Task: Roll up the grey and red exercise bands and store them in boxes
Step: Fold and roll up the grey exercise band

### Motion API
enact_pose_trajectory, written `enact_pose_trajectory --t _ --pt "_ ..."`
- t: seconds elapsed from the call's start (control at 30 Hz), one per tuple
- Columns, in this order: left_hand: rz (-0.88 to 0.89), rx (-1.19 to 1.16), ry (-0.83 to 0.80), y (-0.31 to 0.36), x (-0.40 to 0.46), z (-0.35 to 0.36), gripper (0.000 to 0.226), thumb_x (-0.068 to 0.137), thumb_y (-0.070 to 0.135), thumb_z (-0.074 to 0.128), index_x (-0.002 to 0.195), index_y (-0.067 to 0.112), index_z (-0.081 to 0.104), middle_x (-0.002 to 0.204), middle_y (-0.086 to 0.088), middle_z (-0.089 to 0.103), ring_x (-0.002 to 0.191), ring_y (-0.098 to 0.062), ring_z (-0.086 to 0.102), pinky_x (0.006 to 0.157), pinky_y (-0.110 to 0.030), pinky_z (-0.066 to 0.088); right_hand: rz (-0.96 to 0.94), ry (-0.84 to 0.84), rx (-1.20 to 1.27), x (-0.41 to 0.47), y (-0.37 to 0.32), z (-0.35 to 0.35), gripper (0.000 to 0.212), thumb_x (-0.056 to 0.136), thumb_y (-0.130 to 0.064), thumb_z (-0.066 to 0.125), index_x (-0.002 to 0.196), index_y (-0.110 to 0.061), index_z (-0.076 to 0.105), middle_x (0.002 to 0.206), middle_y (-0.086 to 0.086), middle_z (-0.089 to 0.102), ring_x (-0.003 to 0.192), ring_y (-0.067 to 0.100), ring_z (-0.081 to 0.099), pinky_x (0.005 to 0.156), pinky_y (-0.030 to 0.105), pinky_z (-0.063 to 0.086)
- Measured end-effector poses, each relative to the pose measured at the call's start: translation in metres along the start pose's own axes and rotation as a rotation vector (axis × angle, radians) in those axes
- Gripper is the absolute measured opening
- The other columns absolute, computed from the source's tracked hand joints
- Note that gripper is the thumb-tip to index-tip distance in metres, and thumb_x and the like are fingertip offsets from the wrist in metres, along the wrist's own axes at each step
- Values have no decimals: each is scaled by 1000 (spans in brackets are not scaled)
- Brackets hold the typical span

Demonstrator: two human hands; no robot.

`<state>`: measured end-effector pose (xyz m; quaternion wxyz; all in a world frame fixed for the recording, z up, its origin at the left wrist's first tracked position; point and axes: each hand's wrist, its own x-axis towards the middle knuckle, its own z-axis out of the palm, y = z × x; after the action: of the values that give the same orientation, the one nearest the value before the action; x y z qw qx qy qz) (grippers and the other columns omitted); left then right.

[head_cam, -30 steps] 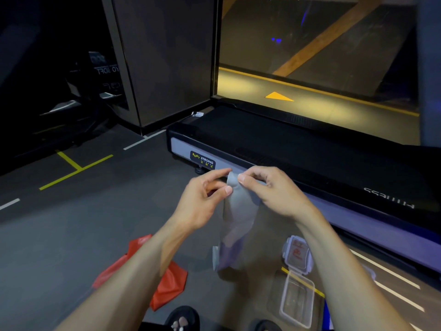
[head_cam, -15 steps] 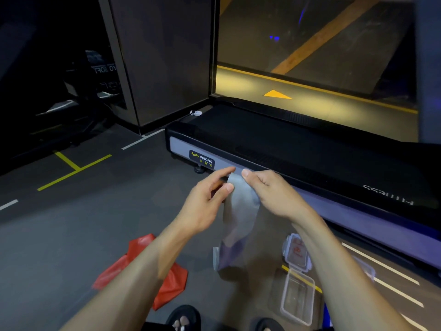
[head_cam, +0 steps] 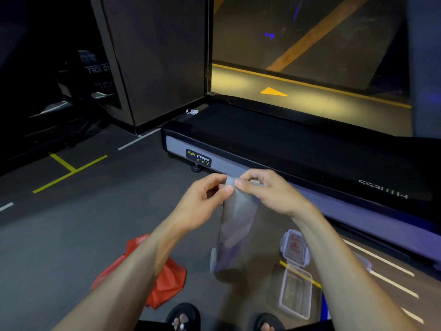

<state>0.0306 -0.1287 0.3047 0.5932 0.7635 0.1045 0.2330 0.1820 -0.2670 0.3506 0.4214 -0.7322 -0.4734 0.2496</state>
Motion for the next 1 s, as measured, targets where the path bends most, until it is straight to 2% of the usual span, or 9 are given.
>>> enact_pose_trajectory --t 0.13,0.23,0.3,0.43,0.57,0.67,0.83,0.9,1.0 --pt "43 99 -17 2 -1 -5 54 88 36 74 138 30 56 116 -3 70 108 -21 68 99 -43 53 34 -10 9 0 4 0 27 97 -45 66 90 -19 73 87 -6 74 84 3 63 84 29 47" --pt "83 198 -36 6 -2 -7 47 90 18 77 134 27 61 115 4 72 106 -17 70 98 -41 54 37 -49 24 -2 2 1 36 99 -44 62 70 -24 65 67 -11 53 66 4 47 66 25 35" --pt "97 247 -27 8 -2 -8 41 89 14 77 127 23 65 110 7 74 105 -13 71 98 -37 54 42 -65 48 -3 2 1 44 101 -43 58 60 -28 61 60 -14 46 58 3 41 61 22 31" --pt "102 316 -7 10 -1 -10 34 87 22 80 119 24 70 96 6 75 94 -13 72 94 -38 55 91 -122 129 -5 4 1 45 102 -49 54 91 -11 76 83 3 69 78 9 60 79 30 45" --pt "69 305 -4 8 -1 -10 30 84 36 81 112 28 74 90 4 75 87 -18 72 90 -46 55 80 -96 77 -7 3 -1 28 98 -47 61 100 -22 74 95 -4 73 86 2 59 79 18 44" --pt "48 274 -6 9 -1 -9 32 82 51 74 105 30 75 86 4 75 84 -18 72 87 -49 55 56 -65 106 -5 6 -2 28 94 -48 67 104 -23 74 113 11 73 94 12 58 86 28 43" --pt "-3 272 -53 5 -1 -5 35 88 53 69 115 32 71 105 9 75 100 -11 71 96 -47 54 59 -16 120 -3 10 1 45 83 -65 68 99 -24 74 107 11 76 94 20 66 94 41 50" --pt "-16 224 -73 4 -2 -4 45 83 54 73 121 31 68 109 7 75 104 -14 71 98 -47 54 62 -11 133 -2 12 0 45 85 -63 68 97 -21 74 92 6 73 84 17 57 84 36 45" --pt "-22 177 -74 2 -4 -1 51 80 37 82 126 29 64 111 6 75 105 -15 72 101 -46 54 71 -12 132 -2 11 0 31 95 -47 67 95 -17 74 80 -8 67 78 5 56 77 23 42"
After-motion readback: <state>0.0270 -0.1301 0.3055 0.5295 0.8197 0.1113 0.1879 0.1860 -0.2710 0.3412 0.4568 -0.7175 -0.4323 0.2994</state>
